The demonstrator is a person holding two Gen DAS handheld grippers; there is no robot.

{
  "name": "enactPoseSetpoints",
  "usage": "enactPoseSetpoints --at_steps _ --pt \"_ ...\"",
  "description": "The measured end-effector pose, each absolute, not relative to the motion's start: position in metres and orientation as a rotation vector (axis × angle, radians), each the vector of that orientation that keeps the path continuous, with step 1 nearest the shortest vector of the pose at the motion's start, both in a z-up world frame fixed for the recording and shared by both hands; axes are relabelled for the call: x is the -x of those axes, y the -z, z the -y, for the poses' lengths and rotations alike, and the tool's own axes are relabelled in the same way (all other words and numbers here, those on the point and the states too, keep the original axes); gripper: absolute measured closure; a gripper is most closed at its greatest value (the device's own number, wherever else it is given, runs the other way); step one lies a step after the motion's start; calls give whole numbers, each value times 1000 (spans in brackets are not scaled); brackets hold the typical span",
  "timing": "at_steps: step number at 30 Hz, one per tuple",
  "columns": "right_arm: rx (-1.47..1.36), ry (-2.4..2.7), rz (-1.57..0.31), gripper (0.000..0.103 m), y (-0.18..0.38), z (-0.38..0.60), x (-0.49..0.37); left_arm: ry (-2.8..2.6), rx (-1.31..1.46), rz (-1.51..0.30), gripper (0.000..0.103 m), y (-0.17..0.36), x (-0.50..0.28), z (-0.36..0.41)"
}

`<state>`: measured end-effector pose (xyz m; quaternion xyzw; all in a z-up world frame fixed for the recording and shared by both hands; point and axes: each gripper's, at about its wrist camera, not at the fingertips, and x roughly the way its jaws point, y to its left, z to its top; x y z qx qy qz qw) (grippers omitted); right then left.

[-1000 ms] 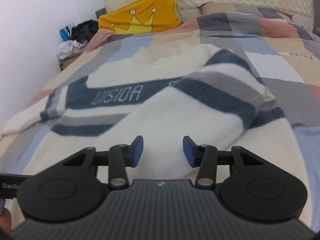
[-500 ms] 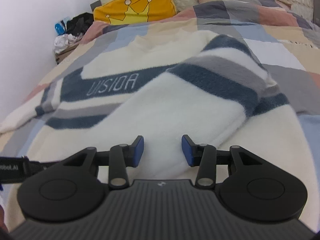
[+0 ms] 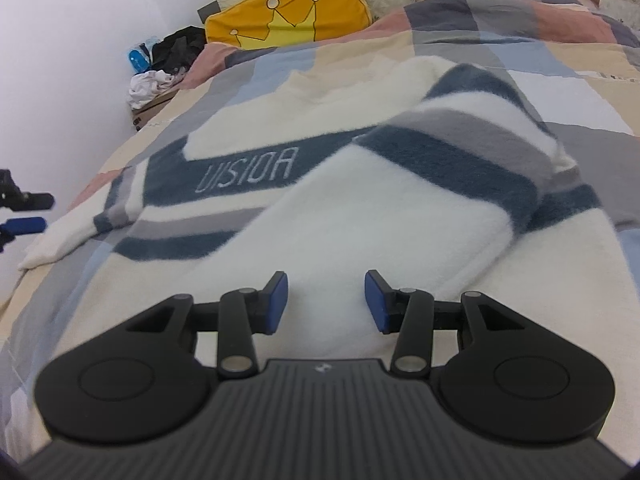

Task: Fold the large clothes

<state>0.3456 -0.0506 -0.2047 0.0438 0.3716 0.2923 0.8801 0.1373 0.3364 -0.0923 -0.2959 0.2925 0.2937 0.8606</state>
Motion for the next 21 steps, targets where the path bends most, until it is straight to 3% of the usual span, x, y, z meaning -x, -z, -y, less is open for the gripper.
enactPoseSetpoints --at_steps 5,14,21 --pt "-68 -617 -769 57 204 48 -342 -775 701 -580 42 97 -101 -429" --pt "5 -591 -757 58 210 36 -342 -835 1042 -536 42 184 -36 -543" --pt "66 -577 -744 56 215 25 -344 -762 1161 -350 42 221 -24 -591"
